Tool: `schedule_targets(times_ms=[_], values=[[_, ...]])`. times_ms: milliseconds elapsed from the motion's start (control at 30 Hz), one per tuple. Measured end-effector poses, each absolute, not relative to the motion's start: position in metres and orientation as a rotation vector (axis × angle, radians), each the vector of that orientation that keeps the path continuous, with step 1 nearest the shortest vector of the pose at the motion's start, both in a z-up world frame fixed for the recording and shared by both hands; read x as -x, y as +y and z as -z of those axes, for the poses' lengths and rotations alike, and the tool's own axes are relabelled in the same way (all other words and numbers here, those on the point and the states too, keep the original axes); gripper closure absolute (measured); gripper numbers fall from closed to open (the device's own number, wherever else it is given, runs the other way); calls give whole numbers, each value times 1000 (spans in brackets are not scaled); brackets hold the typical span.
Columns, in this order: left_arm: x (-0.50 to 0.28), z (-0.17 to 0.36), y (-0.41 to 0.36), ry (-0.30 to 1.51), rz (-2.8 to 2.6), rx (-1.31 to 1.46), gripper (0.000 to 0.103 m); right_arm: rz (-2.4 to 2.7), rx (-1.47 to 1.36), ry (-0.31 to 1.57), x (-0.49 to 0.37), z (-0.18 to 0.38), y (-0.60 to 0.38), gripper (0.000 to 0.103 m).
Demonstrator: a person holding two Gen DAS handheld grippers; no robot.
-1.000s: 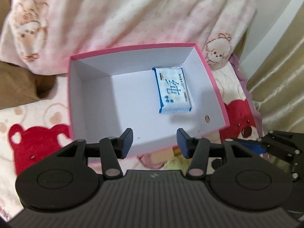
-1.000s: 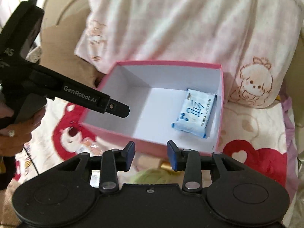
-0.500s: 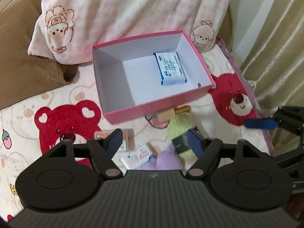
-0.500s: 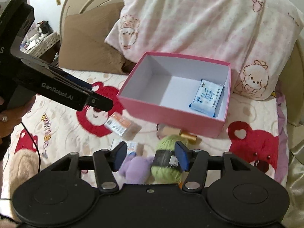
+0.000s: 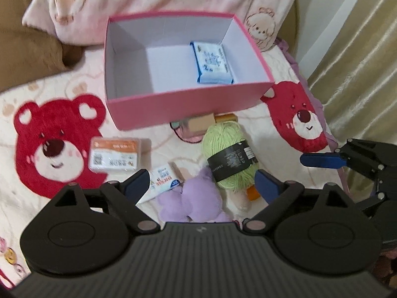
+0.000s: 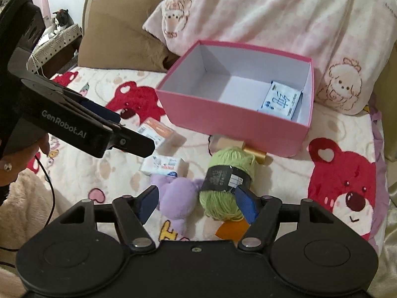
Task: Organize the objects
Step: 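Move the left tool back to the green yarn ball and grasp it, then lift the yarn ball with the left tool and carry it into the pink box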
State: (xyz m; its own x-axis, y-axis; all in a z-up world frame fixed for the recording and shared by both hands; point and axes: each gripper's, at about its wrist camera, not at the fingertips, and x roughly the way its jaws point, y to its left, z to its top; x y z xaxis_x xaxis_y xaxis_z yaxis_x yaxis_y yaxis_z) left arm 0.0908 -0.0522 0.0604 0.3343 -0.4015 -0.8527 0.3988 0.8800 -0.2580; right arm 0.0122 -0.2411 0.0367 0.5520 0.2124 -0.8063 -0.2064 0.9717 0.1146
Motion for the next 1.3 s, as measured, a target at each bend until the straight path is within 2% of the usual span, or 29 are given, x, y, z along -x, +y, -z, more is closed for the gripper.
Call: schedule_targets(times_ms=[533,833,1033,1133,1200,1300], values=[[-92,9,-79,1028,599,112,12,-186,145,886,-25,44,-231,30],[-107,51,-89,1037,601,211,14,-181,66,904,-39,71,-246,30],[-112,65,-98,1066,626,247,34,-187,4,925,-40,82,-253,26],[-108,65,-101,1072,658,254,47,-200,6,913,-37,80,-253,34],[-104,62,-103,1061,670,248,49,-209,33,898,-34,76,-250,41],[-99,57,-103,1049,681,250,50,-203,40,883,-30,70,-248,45]])
